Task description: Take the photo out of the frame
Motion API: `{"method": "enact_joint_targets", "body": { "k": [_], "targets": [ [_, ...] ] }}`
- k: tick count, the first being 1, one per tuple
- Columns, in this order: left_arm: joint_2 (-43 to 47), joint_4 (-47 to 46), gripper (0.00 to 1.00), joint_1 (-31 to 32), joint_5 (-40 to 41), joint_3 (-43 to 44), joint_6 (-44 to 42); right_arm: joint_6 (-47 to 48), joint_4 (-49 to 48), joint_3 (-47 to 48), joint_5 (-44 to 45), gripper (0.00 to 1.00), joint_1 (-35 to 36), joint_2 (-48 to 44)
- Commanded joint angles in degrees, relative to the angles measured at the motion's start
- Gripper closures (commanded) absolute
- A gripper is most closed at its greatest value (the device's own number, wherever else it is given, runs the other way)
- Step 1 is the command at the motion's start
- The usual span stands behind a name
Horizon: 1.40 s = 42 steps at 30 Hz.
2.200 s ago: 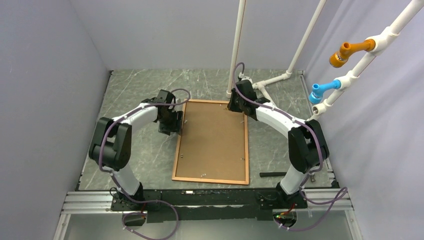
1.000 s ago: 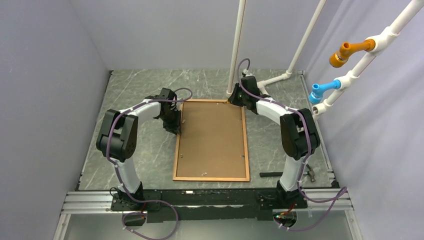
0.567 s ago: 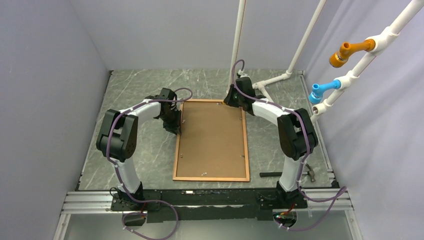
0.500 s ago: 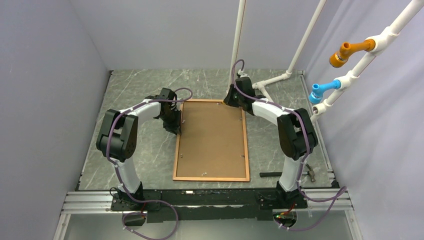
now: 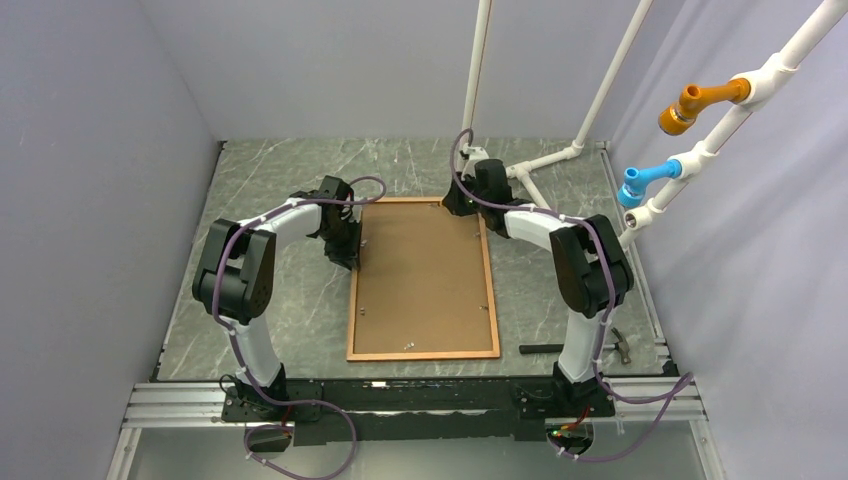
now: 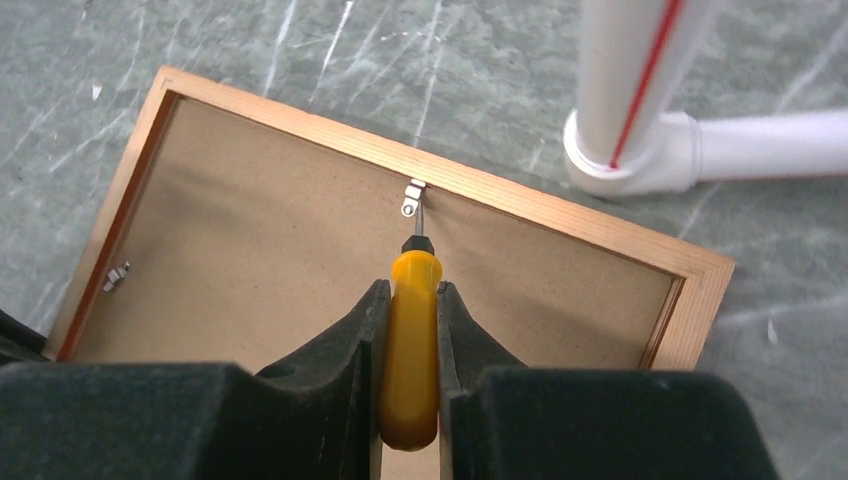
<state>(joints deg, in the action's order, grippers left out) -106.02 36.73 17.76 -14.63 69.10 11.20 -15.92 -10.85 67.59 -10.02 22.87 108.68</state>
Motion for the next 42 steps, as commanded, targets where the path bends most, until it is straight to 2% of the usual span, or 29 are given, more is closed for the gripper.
{"method": "enact_joint_targets", "body": {
  "k": [1,7,10,13,16,23,27,34,42],
  "targets": [
    [-0.24,-2.18,1.00,1.44,-1.25,0.76,-3.61,10.61,-5.42,1.60,-15.09,1.00,4.14,2.85],
    [-0.59,-2.12,1.00,1.49,-0.57,0.60,-4.06,22.22,2.45,6.27,-14.47,1.00,9.38,5.31],
    [-0.51,-2.00,1.00,1.48,-0.05,0.60,-4.10,24.68,1.86,4.99,-10.21,1.00,11.82,3.29],
    [-0.53,-2.05,1.00,1.48,-0.59,0.67,-3.88,17.85,1.72,4.62,-5.71,1.00,10.58,0.41],
    [-0.46,-1.61,1.00,1.27,-1.00,1.06,-3.47,8.71,-1.34,-0.20,-0.01,1.00,9.20,-6.39],
    [0.14,-2.03,1.00,1.14,-3.21,0.47,-0.09,2.89,13.10,-1.68,13.22,1.00,9.11,-17.51],
    [1.72,-2.60,1.00,1.07,-1.22,-2.35,6.45,0.76,18.73,-5.26,15.68,1.00,9.12,-23.18],
    [9.35,-4.00,1.00,-0.41,12.15,-12.42,18.24,-2.68,21.02,-15.59,16.78,1.00,9.11,-33.50],
    [20.78,-9.39,1.00,-2.03,12.16,-27.42,33.09,-5.48,24.11,-20.44,15.46,1.00,10.08,-39.56]
  ]
}}
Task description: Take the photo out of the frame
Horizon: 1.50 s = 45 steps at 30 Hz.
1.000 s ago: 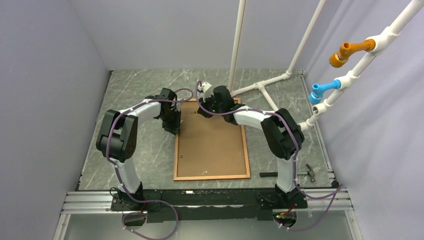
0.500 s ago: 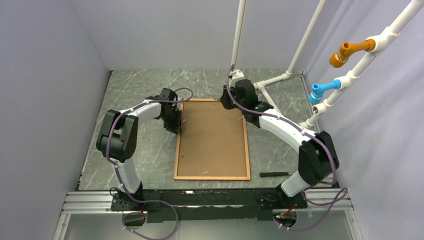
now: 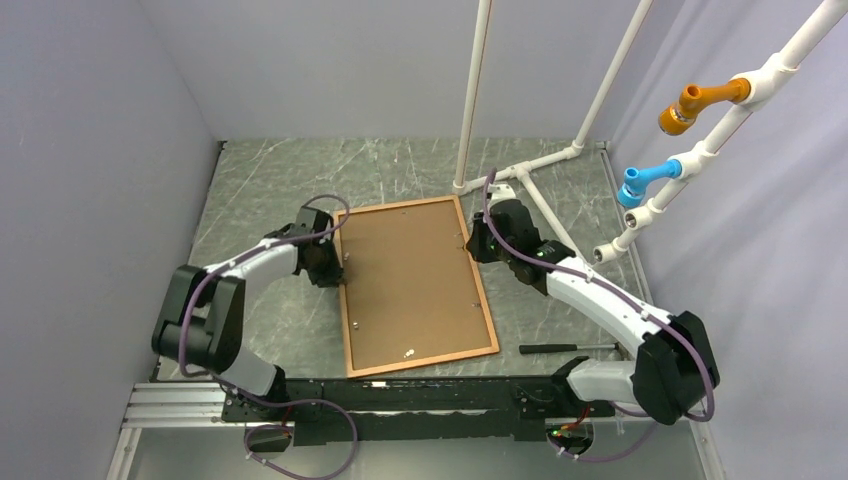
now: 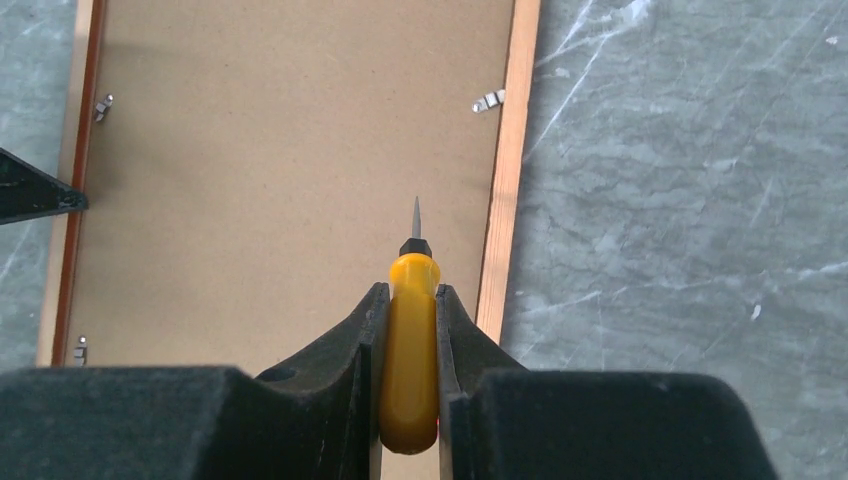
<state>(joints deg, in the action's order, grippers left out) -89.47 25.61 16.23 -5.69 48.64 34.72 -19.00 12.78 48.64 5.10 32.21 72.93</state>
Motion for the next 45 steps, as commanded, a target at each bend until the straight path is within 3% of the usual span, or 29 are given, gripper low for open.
{"method": "enact_joint_targets", "body": {
  "k": [1,6,11,12,14,15,18,24,27,32,38,45],
  "targets": [
    [6.01,0.69,1.00,-0.57,3.22,-8.62,11.33,-2.73,1.03,-2.27,0.18,1.00,1.18,-4.64],
    [12.58,-4.38,1.00,-0.56,-0.65,-14.85,19.84,-4.87,2.74,-5.47,2.13,1.00,3.13,-7.73],
    [16.42,-6.18,0.99,-0.90,-4.23,-16.72,20.54,-5.81,2.83,-6.50,3.54,1.00,3.13,-8.01],
    [17.33,-6.19,0.91,-1.18,-4.05,-16.24,18.93,-5.78,2.60,-6.54,3.55,1.00,3.11,-8.13],
    [17.50,-3.15,0.60,-2.59,-4.23,-13.23,14.78,-5.70,2.29,-6.39,3.13,1.00,3.13,-8.25],
    [16.61,-1.33,0.50,-3.39,-4.83,-11.11,11.92,-5.57,2.07,-6.29,2.81,1.00,3.11,-8.20],
    [12.12,5.17,0.38,-6.05,-6.70,-3.12,2.42,-5.28,1.65,-6.02,2.21,1.00,3.08,-7.90],
    [4.99,9.74,0.27,-7.62,-4.58,10.78,-11.23,-5.32,1.04,-6.11,1.83,1.00,3.12,-7.91],
    [-0.26,7.02,0.24,-7.53,-6.10,16.81,-22.20,-5.21,-0.19,-6.85,0.97,1.00,3.06,-8.29],
    [-13.66,13.90,0.26,-7.57,-3.59,34.04,-41.61,-4.26,0.50,-6.59,-0.16,1.00,3.13,-8.31],
    [-23.53,13.00,0.17,-5.53,-7.85,42.75,-51.86,-2.71,2.01,-6.53,-0.97,1.00,3.11,-10.77],
    [-31.97,13.05,0.22,-5.33,-10.94,50.64,-55.27,-1.65,4.83,-6.16,0.09,1.00,3.10,-14.42]
  ]
}}
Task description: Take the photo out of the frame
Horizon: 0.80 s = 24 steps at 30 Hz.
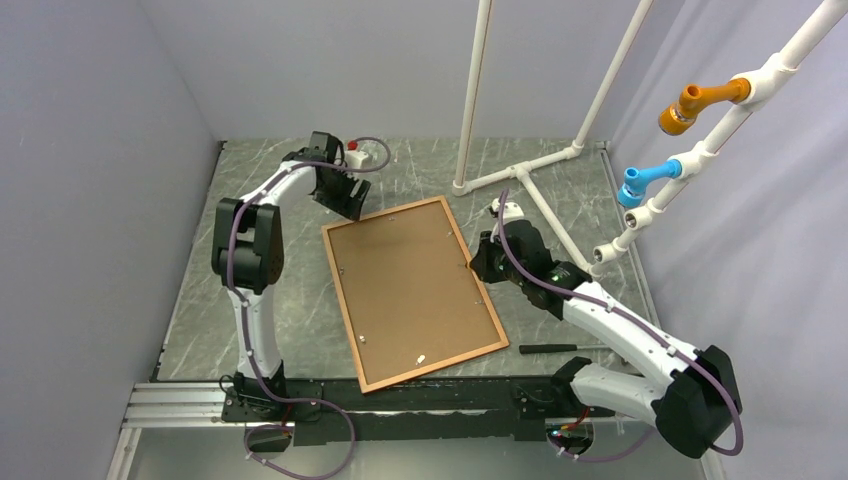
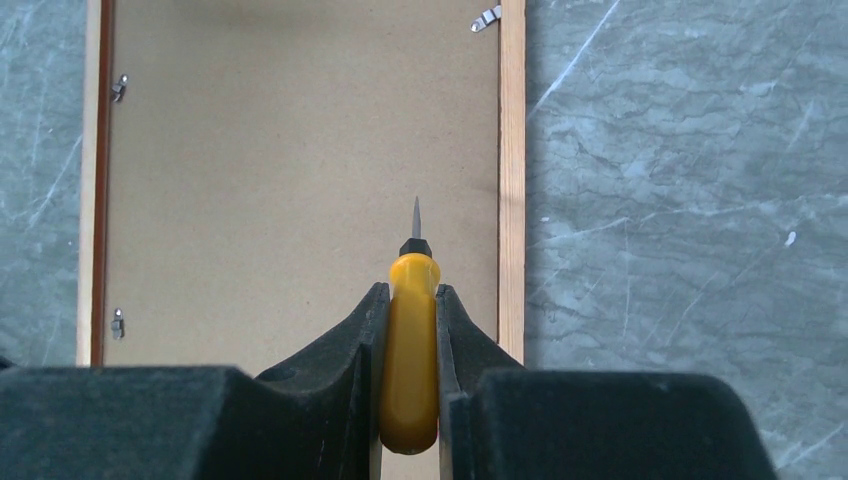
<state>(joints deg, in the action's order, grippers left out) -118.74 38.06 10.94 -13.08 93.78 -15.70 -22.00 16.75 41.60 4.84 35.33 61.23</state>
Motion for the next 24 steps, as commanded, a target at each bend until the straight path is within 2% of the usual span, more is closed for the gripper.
{"method": "enact_joint_targets", "body": {
  "k": [1,4,9,13,18,24],
  "targets": [
    [-3.55,0.98,0.23,-0.04,-4.32,5.91,-4.57,1.30,1.05,0.71,0.66,1.00,0.00,-3.23],
    [-4.48,0.01,0.26,0.24,-5.04,4.82,-3.61,1.09,0.72,-0.21,0.94,1.00,-0.05,-4.43],
    [-5.59,1.23,0.40,1.14,-3.42,3.75,-3.38,0.60,-0.03,-0.54,0.14,1.00,-0.09,-4.50],
    [-5.11,1.36,0.43,1.12,-2.58,1.37,-2.56,0.47,-0.39,-0.60,-0.09,1.00,-0.01,-4.95],
    [-5.86,5.15,0.68,1.10,-2.59,1.71,-0.40,0.30,-0.45,-0.82,-0.18,1.00,-0.04,-6.17],
    [-2.68,7.32,0.83,1.01,-0.42,-2.99,2.90,-0.06,-0.61,-2.31,0.05,1.00,0.04,-8.65]
  ]
}}
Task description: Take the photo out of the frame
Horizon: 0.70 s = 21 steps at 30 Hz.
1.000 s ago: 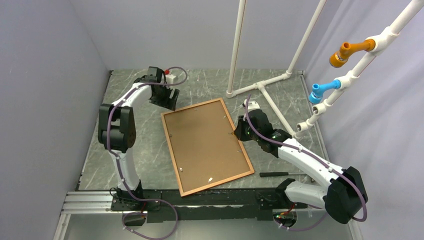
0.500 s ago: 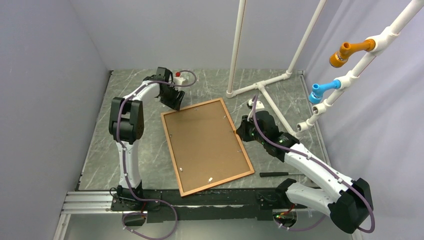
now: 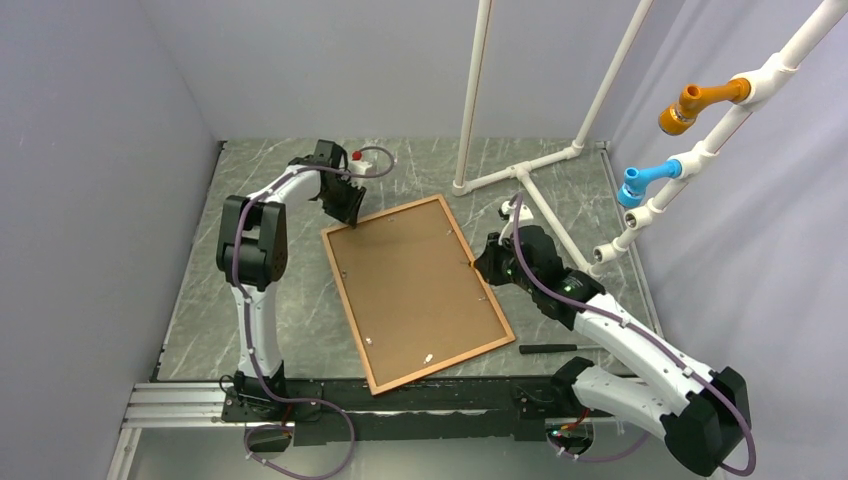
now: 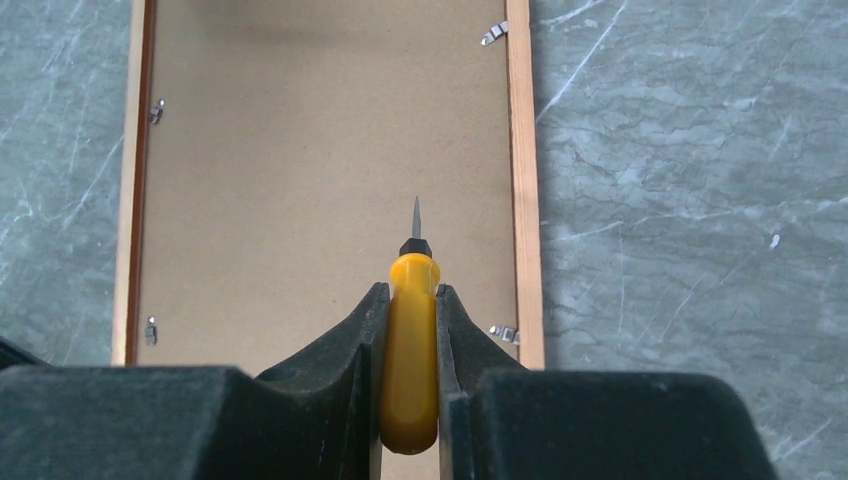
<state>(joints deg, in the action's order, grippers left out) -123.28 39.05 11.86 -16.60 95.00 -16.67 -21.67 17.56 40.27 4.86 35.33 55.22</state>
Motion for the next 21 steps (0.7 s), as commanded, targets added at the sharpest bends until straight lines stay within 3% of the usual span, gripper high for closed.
{"method": "enact_joint_targets", "body": {
  "k": [1,11,16,21],
  "targets": [
    [2.68,6.48,0.84,0.03,4.48,-5.54,4.60,-0.39,-1.54,-1.26,0.06,1.00,0.01,-2.91],
    [8.71,9.35,0.91,-5.39,11.00,-17.35,19.09,-0.72,-3.07,-1.88,-0.06,1.00,-0.08,-2.25],
    [13.65,6.44,0.91,-6.69,9.63,-25.15,26.98,-3.45,-1.23,1.03,2.43,1.00,-0.09,3.60],
    [15.51,5.04,0.94,-8.62,5.49,-28.57,31.32,-4.66,-5.44,3.97,1.50,1.00,-0.09,11.39]
  ]
}}
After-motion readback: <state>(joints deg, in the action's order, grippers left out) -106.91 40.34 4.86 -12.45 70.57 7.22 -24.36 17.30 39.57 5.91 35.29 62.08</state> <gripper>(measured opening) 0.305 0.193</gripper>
